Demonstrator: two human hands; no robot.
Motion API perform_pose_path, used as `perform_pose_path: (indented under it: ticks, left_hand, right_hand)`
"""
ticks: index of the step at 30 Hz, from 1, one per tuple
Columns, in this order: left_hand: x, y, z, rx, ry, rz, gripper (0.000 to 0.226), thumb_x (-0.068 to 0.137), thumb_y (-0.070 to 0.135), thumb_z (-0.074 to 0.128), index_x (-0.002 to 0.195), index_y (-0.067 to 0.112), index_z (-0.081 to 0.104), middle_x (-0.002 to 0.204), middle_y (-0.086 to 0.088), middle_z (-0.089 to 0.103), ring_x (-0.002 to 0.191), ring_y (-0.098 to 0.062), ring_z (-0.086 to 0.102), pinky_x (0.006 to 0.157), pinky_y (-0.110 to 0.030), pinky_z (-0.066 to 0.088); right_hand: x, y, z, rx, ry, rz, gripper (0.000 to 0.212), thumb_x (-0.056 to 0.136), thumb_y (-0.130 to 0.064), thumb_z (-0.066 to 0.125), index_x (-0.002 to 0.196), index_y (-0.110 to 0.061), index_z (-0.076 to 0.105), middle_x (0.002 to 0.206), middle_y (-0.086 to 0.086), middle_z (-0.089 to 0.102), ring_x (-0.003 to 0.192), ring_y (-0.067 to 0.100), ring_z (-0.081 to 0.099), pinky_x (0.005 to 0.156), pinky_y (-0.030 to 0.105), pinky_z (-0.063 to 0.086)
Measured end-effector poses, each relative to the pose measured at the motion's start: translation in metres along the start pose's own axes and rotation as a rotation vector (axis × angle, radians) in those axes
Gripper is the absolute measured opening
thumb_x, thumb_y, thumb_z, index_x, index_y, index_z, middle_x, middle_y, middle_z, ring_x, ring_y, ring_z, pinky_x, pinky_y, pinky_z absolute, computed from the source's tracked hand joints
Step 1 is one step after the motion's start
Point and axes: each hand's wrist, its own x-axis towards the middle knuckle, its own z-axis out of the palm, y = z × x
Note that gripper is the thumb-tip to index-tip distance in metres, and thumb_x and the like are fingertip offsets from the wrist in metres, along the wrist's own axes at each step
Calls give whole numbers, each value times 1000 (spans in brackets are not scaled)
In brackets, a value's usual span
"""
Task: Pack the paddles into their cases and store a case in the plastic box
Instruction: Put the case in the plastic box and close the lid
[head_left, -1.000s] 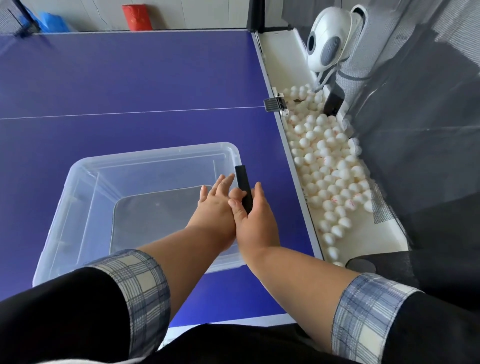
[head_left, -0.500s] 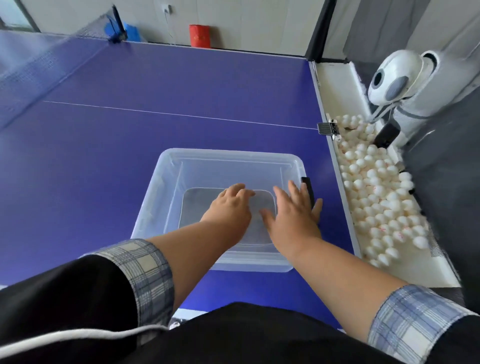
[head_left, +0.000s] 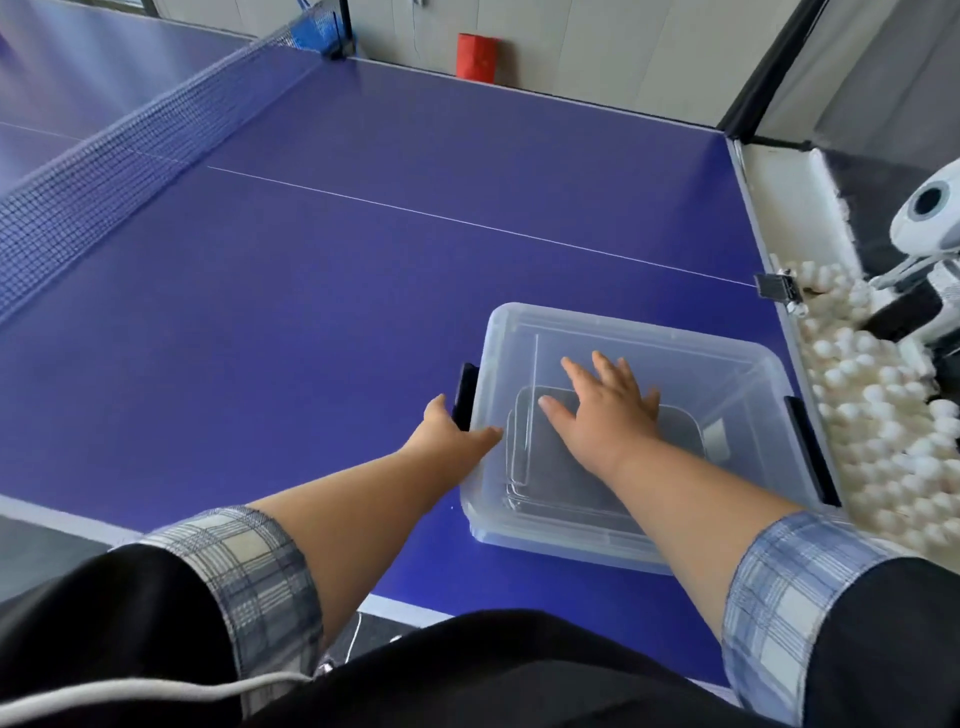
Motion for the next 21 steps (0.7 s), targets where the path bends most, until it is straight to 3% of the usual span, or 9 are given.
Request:
perform_pose_path:
  ticks: [3, 6, 8, 11, 13, 15, 18, 21]
  left_hand:
    - [12, -13, -11, -141, 14, 86, 61, 76, 65, 60, 127, 32, 53, 92, 15, 69, 84, -16, 70, 76, -43, 60]
    - [29, -6, -20, -324, -49, 24, 36, 91, 61, 45, 102, 31, 61, 99, -1, 71, 86, -25, 70, 77, -42, 61]
    - [40, 2, -22, -388, -106, -26, 35, 95, 56, 43, 103, 26, 59, 106, -4, 68, 85, -24, 68, 71, -40, 60]
    - [45, 13, -16, -311, -127, -47, 39, 92, 63, 42, 115, 33, 51, 96, 7, 67, 79, -16, 66, 63, -34, 51]
    - [48, 17, -10, -371, -185, -27, 44, 91, 64, 41, 128, 40, 45, 99, 9, 70, 89, -19, 69, 74, -44, 59]
    - [48, 18, -6, -412, -227, -16, 51, 89, 65, 41, 138, 52, 36, 105, 13, 70, 100, -23, 69, 88, -53, 56]
    - [48, 18, -6, -390, -261, -3, 56, 82, 68, 39, 136, 70, 24, 107, 21, 70, 99, -18, 70, 85, -51, 58]
    - [51, 21, -5, -357, -249, -17, 56, 81, 68, 38, 133, 75, 19, 107, 23, 67, 98, -18, 68, 81, -47, 59]
  right_hand:
    - [-1, -3, 11, -62, 43, 7, 82, 83, -79, 3, 157, -44, 9, 170, 1, 6, 155, 30, 0, 118, 64, 7]
    - [-1, -4, 16, -91, 57, 9, 90, 75, -84, -12, 155, -47, 1, 170, 2, 5, 155, 34, 0, 118, 66, 8]
    - [0, -4, 17, -113, 47, 14, 94, 70, -88, -18, 154, -48, -4, 170, 1, 2, 154, 35, -3, 117, 67, 6]
    - [1, -5, 18, -153, 42, 13, 96, 67, -92, -19, 153, -49, -13, 170, 3, -3, 154, 38, -5, 115, 70, 5]
    - [1, -7, 17, -163, 32, 3, 94, 65, -93, -18, 150, -51, -20, 170, 5, -5, 153, 41, -6, 114, 72, 5]
    - [1, -8, 15, -170, 11, -4, 94, 63, -94, -19, 149, -53, -20, 169, 7, -7, 153, 43, -8, 114, 73, 4]
    - [2, -9, 16, -172, -5, -3, 98, 59, -94, -22, 149, -55, -16, 169, 7, -10, 152, 43, -11, 113, 74, 1]
    - [3, -9, 17, -172, -9, -2, 98, 59, -94, -22, 149, -56, -16, 169, 8, -11, 152, 44, -13, 113, 74, 0]
